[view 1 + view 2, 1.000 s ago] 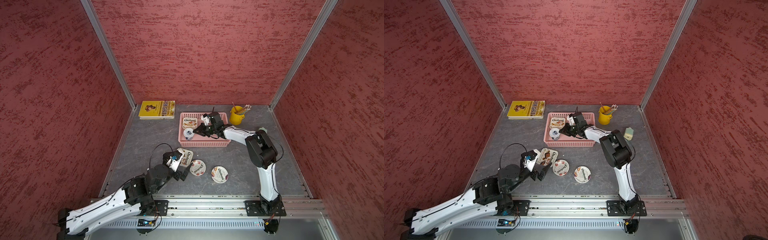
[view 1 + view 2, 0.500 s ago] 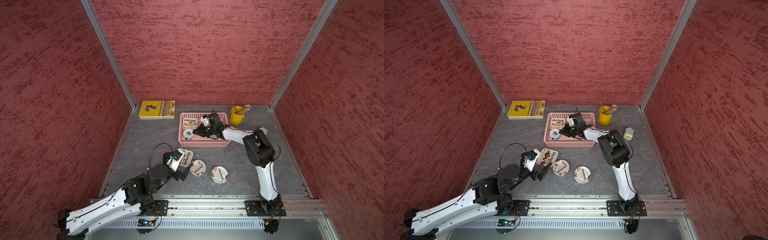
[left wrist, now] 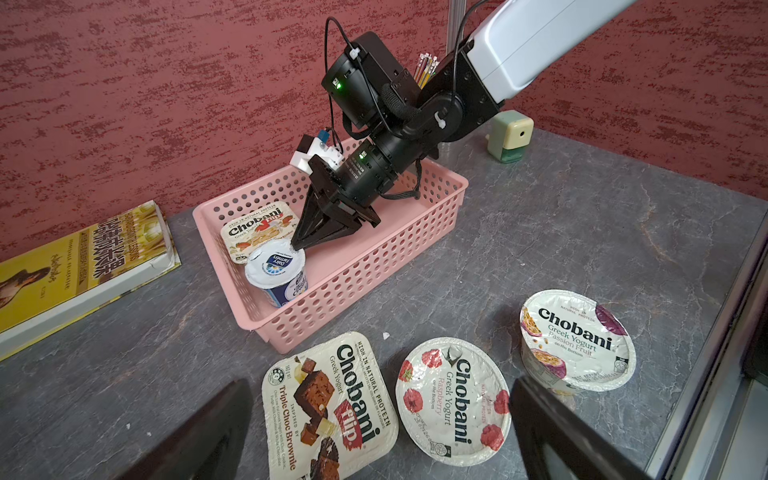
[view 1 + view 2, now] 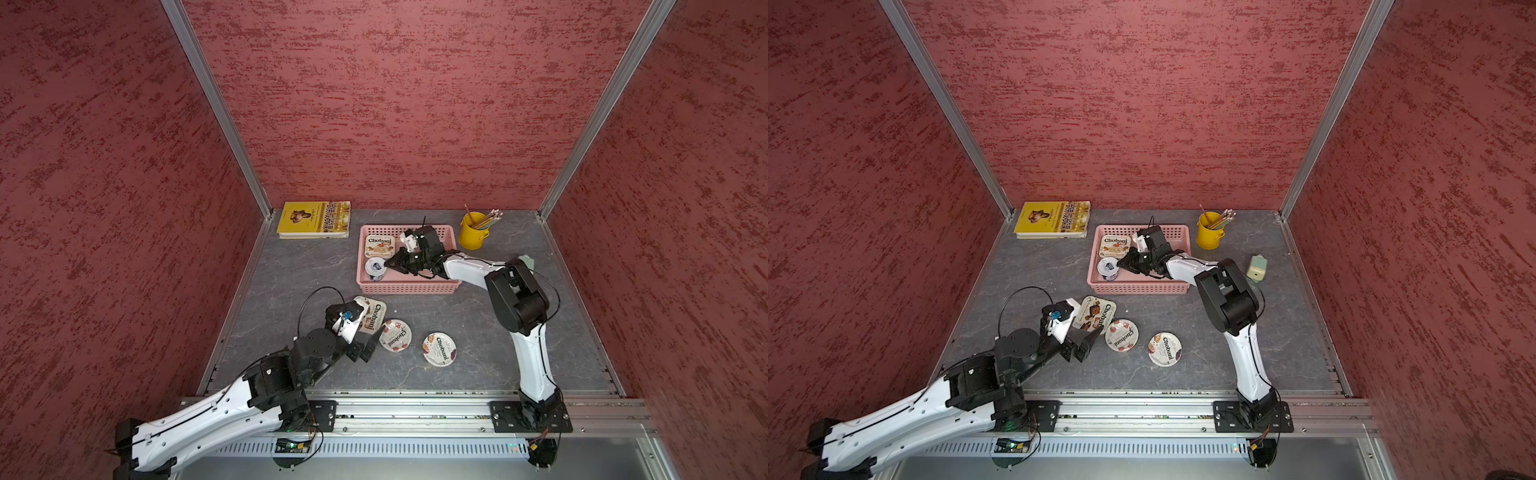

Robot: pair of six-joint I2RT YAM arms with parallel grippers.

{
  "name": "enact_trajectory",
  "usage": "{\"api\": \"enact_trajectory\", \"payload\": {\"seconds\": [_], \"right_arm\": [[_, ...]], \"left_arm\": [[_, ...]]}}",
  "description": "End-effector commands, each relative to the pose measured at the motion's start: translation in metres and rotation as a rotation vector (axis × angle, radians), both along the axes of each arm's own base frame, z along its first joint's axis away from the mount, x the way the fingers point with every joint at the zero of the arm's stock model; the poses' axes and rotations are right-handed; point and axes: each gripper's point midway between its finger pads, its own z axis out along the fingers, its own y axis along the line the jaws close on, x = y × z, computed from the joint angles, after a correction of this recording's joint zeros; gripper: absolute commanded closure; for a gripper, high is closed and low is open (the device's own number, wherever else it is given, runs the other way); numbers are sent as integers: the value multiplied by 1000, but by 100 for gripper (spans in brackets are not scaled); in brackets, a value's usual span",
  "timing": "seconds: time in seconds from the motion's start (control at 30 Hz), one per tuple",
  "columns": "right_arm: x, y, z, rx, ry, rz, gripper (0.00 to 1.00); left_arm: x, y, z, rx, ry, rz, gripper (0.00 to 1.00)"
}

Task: Put the yogurt in the basket
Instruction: Place the yogurt in the basket.

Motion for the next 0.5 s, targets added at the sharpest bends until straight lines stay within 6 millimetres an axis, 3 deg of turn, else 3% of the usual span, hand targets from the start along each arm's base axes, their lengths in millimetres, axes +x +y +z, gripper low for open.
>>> {"api": "enact_trajectory", "payload": {"seconds": [0.0, 0.1, 0.33, 0.47], "right_arm": [[5, 4, -1, -8, -18, -11, 100], [5, 3, -2, -11, -18, -12, 100], [3, 2, -3, -18, -16, -10, 79], [3, 1, 2, -18, -23, -9, 75]], "left_arm": [[-1, 0, 0, -7, 3, -7, 0], [-1, 0, 0, -7, 4, -7, 0], [-1, 0, 0, -10, 6, -9, 0], [-1, 0, -1, -7, 7, -8, 0]]}}
